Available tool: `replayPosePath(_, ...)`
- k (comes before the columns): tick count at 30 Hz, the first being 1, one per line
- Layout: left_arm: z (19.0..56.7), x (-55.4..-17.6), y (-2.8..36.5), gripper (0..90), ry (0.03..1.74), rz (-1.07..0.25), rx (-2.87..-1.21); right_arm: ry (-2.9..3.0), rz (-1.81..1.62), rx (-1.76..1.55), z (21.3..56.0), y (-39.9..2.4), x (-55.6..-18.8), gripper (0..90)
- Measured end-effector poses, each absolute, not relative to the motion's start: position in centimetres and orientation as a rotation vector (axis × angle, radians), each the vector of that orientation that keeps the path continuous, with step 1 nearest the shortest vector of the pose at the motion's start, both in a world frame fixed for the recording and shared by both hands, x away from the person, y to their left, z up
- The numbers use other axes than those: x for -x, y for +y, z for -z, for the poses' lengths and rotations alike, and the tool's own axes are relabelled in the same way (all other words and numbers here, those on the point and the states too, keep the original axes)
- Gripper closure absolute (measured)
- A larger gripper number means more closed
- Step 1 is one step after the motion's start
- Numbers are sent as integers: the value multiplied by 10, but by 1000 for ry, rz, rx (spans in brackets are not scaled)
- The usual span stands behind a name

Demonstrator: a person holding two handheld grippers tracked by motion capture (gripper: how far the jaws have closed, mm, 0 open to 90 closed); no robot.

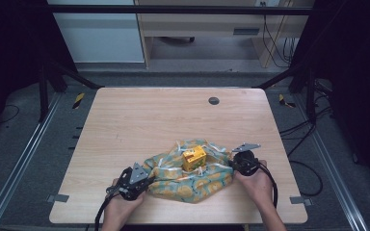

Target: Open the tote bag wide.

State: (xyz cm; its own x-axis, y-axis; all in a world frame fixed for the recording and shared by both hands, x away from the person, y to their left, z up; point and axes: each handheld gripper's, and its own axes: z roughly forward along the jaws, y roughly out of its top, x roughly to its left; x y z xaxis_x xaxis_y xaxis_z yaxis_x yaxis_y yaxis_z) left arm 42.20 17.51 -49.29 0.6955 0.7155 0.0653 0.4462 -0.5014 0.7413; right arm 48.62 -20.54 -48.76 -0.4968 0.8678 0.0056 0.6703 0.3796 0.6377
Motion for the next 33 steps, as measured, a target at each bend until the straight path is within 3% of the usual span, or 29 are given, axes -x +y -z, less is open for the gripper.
replayPosePath(17,492,-418,177,890,882,-477,-2179,2308,-812,-1320,488,-203,-486,891)
replayPosePath(21,490,-414,177,850,879,-482,-2169,2308,-845,-1302,487,-205,-485,868)
replayPosePath(24,485,-410,179,730,875,-506,-2151,2270,-890,-1290,482,-208,-482,758)
replayPosePath(28,478,-405,182,551,863,-522,-2113,2213,-951,-1286,470,-210,-478,523)
replayPosePath(33,468,-400,182,366,836,-530,-2065,2170,-1012,-1233,453,-208,-476,367)
